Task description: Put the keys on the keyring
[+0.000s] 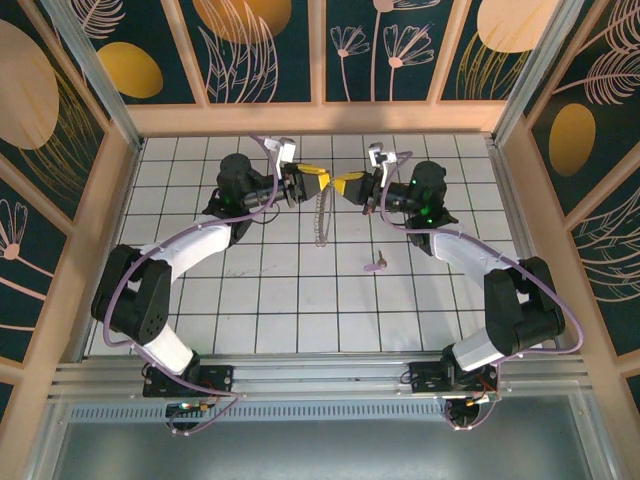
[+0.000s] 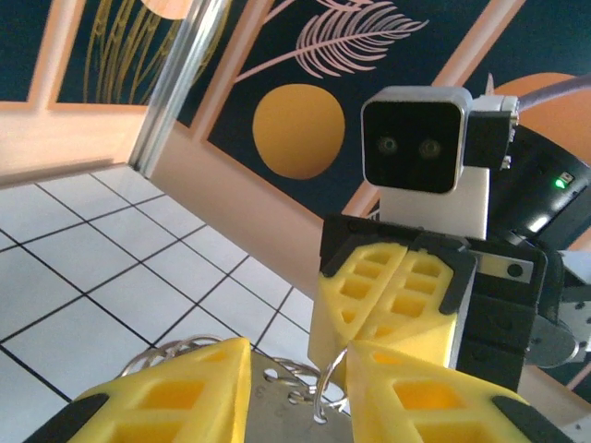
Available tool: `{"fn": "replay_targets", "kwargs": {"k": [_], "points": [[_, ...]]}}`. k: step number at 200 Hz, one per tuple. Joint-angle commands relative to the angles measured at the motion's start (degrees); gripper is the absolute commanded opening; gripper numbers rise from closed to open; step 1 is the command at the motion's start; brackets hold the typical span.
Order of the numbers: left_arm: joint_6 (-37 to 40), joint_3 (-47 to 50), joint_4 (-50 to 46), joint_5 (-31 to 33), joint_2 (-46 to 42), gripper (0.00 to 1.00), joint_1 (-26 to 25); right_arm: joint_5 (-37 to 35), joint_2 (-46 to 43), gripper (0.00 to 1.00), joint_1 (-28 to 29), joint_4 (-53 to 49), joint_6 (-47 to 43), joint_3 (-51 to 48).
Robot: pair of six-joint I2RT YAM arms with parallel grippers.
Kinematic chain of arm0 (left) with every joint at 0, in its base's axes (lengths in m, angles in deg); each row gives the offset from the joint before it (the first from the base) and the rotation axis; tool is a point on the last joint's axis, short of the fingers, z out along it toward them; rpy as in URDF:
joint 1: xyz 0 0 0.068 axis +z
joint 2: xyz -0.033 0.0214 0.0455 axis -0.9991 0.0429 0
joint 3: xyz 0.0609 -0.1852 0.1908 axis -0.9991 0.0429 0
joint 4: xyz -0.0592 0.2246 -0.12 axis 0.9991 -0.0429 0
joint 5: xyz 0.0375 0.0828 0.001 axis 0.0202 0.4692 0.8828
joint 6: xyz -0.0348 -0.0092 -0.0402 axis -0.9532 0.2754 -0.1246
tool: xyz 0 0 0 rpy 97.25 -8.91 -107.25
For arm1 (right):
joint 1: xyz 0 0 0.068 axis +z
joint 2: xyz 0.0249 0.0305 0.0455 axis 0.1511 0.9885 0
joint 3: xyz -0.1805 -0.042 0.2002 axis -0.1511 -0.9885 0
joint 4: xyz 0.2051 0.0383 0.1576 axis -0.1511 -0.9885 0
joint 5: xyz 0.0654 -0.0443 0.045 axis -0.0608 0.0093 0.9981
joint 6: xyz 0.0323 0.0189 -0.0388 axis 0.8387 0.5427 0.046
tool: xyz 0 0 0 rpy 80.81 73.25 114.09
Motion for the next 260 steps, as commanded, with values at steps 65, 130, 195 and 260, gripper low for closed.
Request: {"fn": "replay_targets", "kwargs": {"k": [65,130,195,260], "points": [[-6.4,0.8,10.8,-6.4,2.1,0.31,-0.3,2.2,0.6,0.00,-0.3,8.6,3.8,0.4],[-8.2,1.1,13.9,-8.3,2.8,0.27,-0.3,2.6,1.4,0.00,-0.3,10.3,5.4,0.8],[-5.8,0.9,10.8,-11.6,2.3,0.18,-0.4,2.6,4.0,0.00,-0.4,12.0,8.1,2.2],[6.9,-1.0,-4.0,-9.1,-0.4,0.11,-0.4,4.8,6.8,0.00,-0.1,9.5,8.8,5.1]]}}
